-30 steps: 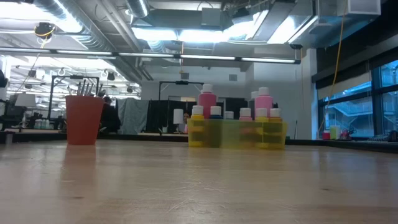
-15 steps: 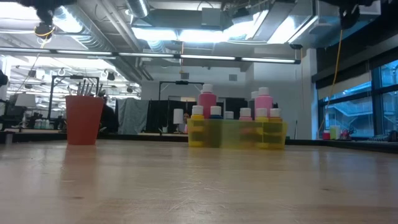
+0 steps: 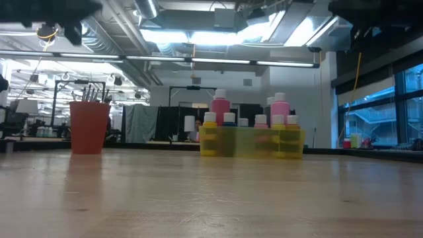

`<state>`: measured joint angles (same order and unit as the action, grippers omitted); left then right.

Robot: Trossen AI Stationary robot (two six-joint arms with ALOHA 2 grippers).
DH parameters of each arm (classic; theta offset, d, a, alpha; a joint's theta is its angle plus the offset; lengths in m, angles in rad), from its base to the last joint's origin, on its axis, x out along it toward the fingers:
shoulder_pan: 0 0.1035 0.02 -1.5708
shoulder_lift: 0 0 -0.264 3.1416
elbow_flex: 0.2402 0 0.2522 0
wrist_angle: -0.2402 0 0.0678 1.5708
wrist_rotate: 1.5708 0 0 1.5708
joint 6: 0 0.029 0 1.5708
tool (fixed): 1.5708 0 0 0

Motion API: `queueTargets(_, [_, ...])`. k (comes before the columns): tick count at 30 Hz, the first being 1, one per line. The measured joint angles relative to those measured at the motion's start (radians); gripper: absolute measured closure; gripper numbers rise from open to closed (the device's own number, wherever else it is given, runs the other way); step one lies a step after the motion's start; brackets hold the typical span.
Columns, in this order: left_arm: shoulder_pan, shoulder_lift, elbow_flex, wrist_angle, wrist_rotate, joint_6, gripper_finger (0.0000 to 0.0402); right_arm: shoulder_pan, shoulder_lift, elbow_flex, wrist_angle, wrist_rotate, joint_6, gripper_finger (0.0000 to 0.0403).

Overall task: Pick & Place Paint Supplies
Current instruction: Return to Home Position

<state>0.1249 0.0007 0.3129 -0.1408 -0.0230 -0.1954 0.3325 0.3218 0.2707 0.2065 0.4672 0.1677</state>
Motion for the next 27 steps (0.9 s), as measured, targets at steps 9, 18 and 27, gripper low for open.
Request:
queueTargets(9, [0.0, 0.0, -0.148, 0.031, 0.007, -0.002, 0.04, 0.0, -0.001, -0.103, 0.032, 0.0, 0.029, 0.0402])
queueTargets(18, [0.0, 0.0, -0.23, 0.079, 0.074, -0.055, 0.04, 0.0, -0.022, -0.227, 0.027, 0.053, 0.114, 0.0402])
queueTargets(27, [0.0, 0.001, -0.29, 0.132, 0.106, -0.067, 0.04, 0.0, -0.032, -0.263, 0.075, 0.019, 0.059, 0.0402])
